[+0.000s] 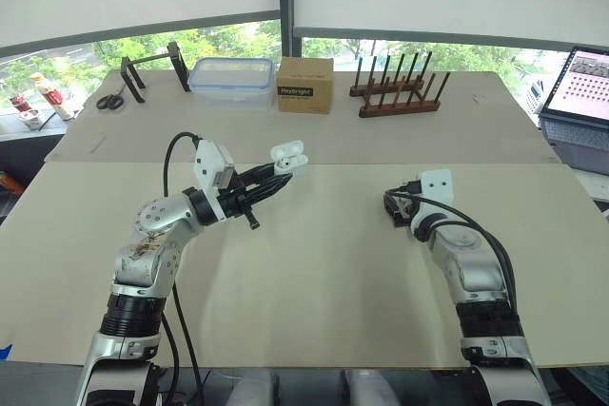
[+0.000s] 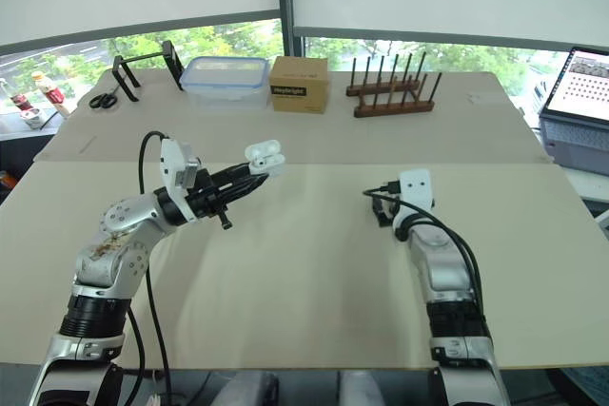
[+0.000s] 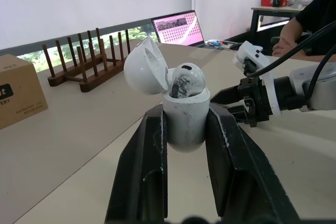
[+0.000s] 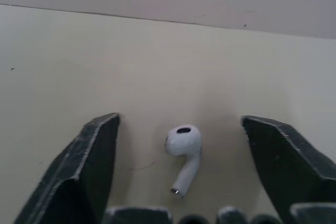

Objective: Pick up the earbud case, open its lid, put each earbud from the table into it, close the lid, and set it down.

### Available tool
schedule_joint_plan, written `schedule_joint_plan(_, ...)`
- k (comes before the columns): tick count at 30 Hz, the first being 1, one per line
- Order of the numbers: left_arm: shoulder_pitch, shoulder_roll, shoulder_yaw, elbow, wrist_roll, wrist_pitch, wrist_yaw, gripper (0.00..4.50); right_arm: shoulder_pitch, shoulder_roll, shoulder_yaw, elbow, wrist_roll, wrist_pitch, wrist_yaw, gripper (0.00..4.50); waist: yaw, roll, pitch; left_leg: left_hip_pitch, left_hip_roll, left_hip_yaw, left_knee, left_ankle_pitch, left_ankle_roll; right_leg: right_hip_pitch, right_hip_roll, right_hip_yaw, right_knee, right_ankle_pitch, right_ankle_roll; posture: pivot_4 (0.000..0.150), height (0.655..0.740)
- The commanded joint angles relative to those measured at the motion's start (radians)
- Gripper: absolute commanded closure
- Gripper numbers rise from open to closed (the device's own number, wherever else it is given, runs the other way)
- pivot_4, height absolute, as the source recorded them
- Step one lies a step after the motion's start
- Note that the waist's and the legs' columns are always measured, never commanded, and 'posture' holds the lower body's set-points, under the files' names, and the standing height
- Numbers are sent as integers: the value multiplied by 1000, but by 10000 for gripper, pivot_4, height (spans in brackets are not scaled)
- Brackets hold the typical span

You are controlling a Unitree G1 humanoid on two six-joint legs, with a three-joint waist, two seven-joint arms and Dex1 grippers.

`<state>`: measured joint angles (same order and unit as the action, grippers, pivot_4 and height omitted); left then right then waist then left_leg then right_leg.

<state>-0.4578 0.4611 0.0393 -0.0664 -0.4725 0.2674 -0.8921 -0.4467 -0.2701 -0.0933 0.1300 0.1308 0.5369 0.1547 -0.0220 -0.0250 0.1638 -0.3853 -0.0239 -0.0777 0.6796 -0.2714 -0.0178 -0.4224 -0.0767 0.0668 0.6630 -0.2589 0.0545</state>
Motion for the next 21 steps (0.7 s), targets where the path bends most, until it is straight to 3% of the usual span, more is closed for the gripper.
schedule_joint_plan(1, -7, 5, 7, -43, -8, 2, 4, 39829, 24, 19, -26, -46, 16, 54, -21, 18773, 0, 0, 0, 0, 0, 0, 0, 0, 0, 0, 0, 0, 0, 0, 0, 1500, 7400)
schedule_joint_plan(8, -2, 3, 6, -52, -10, 6, 12, 39829, 58, -1, 30, -144, 25, 118, 51, 41975, -7, 0, 0, 0, 0, 0, 0, 0, 0, 0, 0, 0, 0, 0, 0, 1500, 7400)
schedule_joint_plan(14, 25, 9, 17, -86, -18, 23, 26, 39828, 91, -231, 153, -338, 78, 79, 418, 42001, -16, 0, 0, -1, 0, 0, 0, 0, 0, 0, 0, 0, 0, 0, 0, 1500, 7400)
schedule_joint_plan(21, 72, 9, 21, -145, -26, 47, 44, 39828, 186, -587, 166, -359, 139, -285, 952, 42002, -15, 0, 0, 0, 0, 0, 0, 0, 1, 4, 0, -2, -6, 0, 0, 1500, 7400)
